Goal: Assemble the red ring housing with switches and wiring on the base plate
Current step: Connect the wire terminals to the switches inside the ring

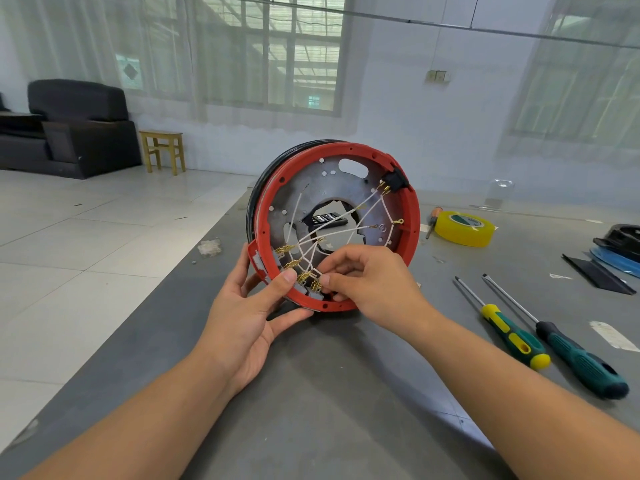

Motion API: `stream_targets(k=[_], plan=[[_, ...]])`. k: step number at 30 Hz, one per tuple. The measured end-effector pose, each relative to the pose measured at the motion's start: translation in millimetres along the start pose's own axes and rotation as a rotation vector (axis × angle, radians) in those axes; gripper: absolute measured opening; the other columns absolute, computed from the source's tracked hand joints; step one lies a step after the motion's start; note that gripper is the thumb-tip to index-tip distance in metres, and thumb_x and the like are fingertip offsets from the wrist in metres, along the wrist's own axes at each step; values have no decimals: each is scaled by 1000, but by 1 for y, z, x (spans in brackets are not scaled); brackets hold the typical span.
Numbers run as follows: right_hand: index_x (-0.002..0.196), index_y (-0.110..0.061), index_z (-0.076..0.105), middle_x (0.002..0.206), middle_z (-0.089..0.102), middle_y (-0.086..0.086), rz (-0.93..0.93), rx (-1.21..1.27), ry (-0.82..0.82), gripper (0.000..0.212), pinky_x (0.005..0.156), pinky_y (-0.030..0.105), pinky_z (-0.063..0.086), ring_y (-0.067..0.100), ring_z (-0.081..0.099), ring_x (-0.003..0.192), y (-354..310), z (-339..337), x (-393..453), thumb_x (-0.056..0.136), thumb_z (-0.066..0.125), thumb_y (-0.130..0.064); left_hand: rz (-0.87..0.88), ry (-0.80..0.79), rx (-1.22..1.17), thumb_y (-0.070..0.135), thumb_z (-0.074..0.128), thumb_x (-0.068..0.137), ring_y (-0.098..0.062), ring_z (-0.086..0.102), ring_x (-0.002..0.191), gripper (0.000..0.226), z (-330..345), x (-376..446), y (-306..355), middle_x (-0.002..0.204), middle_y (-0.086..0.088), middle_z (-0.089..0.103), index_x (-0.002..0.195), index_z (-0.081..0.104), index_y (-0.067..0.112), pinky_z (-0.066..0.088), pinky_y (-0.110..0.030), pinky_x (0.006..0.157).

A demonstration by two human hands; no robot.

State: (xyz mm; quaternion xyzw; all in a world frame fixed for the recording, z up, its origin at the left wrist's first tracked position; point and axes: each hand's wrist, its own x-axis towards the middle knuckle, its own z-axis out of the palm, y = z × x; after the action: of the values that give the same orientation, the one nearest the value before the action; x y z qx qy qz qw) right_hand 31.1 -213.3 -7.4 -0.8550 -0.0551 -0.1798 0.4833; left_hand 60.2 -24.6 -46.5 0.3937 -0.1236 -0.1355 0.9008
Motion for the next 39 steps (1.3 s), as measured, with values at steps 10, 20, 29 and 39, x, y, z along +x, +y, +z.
stream_targets(k=[10, 20, 29, 39], plan=[[88, -25, 76, 79, 77, -3, 1, -13, -9, 14, 67, 27, 63, 13, 76, 75, 2, 1, -1, 88, 80, -11, 8, -4, -5, 1, 79, 81, -39, 74, 112, 58, -2, 0, 0, 132, -11, 71, 128, 72, 35, 64, -57, 76], [88, -21, 76, 79, 77, -3, -21, -89, 12, 8, 71, 33, 65, 13, 75, 73, 3, 4, -2, 89, 79, -13, 5, -5, -8, 2, 80, 79, -39, 74, 112, 60, -2, 0, -1, 135, -15, 69, 130, 71, 33, 64, -57, 77], [84, -26, 77, 76, 74, -17, -97, -249, 26, 12, 67, 20, 59, 1, 70, 68, 0, 5, -4, 87, 79, -14, 19, 1, 15, 3, 80, 80, -39, 74, 111, 58, -3, 0, -2, 135, -17, 68, 129, 72, 31, 64, -58, 79], [92, -25, 77, 83, 74, -14, -111, -286, 0, 8, 71, 14, 56, -1, 70, 77, -2, 3, -6, 89, 78, -18, 14, 20, 13, 4, 81, 77, -39, 75, 109, 53, -1, -1, -1, 130, -17, 71, 123, 76, 31, 65, -54, 74]])
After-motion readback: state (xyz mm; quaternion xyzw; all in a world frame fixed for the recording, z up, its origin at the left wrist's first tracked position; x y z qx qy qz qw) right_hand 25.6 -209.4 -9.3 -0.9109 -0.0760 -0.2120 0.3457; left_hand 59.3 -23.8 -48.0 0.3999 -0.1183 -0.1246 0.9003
